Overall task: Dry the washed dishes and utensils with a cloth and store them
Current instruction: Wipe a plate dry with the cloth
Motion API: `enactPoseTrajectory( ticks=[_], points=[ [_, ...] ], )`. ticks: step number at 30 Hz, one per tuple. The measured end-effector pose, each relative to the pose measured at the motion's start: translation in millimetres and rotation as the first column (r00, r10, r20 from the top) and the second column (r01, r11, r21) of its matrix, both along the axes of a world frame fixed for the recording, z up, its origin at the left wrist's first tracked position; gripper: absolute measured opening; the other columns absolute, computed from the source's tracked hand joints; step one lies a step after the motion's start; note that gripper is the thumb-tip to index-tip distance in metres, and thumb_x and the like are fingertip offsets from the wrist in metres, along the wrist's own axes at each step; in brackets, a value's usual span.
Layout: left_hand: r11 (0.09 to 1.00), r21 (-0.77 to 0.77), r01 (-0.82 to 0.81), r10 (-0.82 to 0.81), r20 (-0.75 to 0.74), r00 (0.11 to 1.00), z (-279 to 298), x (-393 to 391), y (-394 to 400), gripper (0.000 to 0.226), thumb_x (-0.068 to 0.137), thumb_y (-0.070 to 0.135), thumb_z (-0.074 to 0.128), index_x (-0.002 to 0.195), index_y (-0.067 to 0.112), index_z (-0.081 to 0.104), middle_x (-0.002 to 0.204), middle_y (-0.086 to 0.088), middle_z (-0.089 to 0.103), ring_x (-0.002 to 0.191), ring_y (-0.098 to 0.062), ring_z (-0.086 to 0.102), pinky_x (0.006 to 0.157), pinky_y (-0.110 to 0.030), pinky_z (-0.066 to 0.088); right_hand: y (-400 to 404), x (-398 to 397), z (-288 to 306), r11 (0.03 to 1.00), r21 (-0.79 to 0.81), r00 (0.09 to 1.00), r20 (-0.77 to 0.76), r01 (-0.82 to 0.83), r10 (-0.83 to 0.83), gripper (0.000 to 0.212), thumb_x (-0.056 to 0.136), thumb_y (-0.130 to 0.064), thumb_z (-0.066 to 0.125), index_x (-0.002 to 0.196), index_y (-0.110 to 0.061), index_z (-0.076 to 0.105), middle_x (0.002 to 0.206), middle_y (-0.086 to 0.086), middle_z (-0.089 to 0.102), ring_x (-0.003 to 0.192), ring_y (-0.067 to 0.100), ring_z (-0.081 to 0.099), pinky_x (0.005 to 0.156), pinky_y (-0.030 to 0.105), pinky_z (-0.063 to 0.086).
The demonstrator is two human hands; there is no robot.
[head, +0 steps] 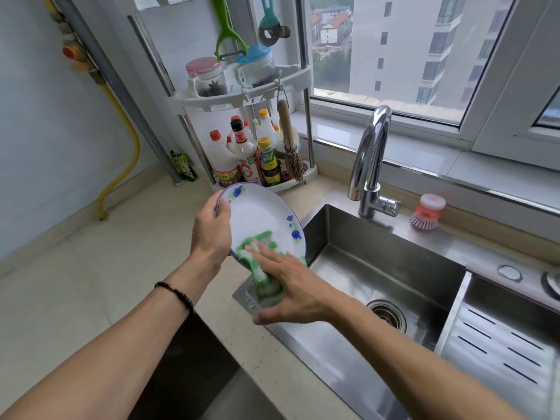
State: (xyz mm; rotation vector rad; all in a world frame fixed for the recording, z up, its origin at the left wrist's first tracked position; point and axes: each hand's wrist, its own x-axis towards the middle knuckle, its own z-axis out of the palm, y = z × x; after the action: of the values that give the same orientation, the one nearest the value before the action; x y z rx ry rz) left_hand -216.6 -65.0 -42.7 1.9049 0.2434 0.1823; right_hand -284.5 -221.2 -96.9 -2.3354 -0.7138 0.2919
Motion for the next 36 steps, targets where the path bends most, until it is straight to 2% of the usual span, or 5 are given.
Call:
enactPoseTrajectory(
  ticks=[13,17,25,32,36],
  points=[
    [0.999,-0.021,-0.03,0.03,0.002,1.0,11.6,2.1,1.7,0.033,0.108,0.029,0.037,0.129,0.022,0.061,0.11,-0.001,0.067,0.093,-0.021,0.064,0.06,-0.027,0.05,-5.8,11.2,-1.1,0.975,-0.186,0.987,0.128,0.125,-0.102,0.107,0.083,-0.038,0.072,0.161,-0.026,-0.001,0.168,-0.001,-0.005,0.155,0.018,0.0,0.127,0.044,0.004],
    [0.993,-0.081,-0.081,0.075,-0.069,0.995,12.5,1.6,5.5,0.029,0.107,0.027,0.038,0.121,0.022,0.063,0.11,-0.004,0.067,0.092,-0.024,0.065,0.071,-0.042,0.057,7.8,0.7,7.4,1.0,-0.003,0.992,0.124,0.017,-0.017,0.097,0.081,-0.036,0.074,0.16,-0.026,0.018,0.167,-0.001,0.016,0.152,0.02,0.02,0.124,0.041,0.019],
    [0.926,-0.376,-0.027,-0.153,-0.44,0.885,26.3,6.1,42.1,0.044,0.103,0.046,0.045,0.132,0.017,0.06,0.124,-0.012,0.069,0.105,-0.03,0.068,0.064,-0.035,0.058,-20.6,19.8,-10.4,0.959,-0.177,0.808,0.583,0.22,-0.078,0.058,0.078,-0.011,0.081,0.132,-0.022,0.064,0.122,0.004,0.071,0.115,0.024,0.067,0.114,0.063,0.029],
    [0.929,-0.369,-0.036,-0.024,-0.158,0.987,3.4,-32.4,-7.3,0.054,0.095,0.021,0.059,0.143,0.035,0.039,0.114,-0.009,0.068,0.093,-0.03,0.07,0.073,-0.043,0.061,39.3,15.4,10.0,0.852,0.084,0.679,0.566,0.516,-0.467,0.025,0.066,-0.003,0.073,0.085,-0.019,0.069,0.068,0.003,0.066,0.063,0.027,0.065,0.082,0.044,0.05],
    [0.938,-0.324,-0.124,0.115,-0.046,0.992,3.9,-22.4,-5.9,0.042,0.103,0.022,0.04,0.144,0.033,0.044,0.131,-0.006,0.06,0.113,-0.029,0.062,0.093,-0.051,0.056,44.7,4.6,5.9,0.938,0.2,0.84,0.42,0.284,-0.344,0.028,0.075,-0.006,0.065,0.102,-0.016,0.067,0.102,0.007,0.069,0.088,0.033,0.064,0.079,0.042,0.053]
  ],
)
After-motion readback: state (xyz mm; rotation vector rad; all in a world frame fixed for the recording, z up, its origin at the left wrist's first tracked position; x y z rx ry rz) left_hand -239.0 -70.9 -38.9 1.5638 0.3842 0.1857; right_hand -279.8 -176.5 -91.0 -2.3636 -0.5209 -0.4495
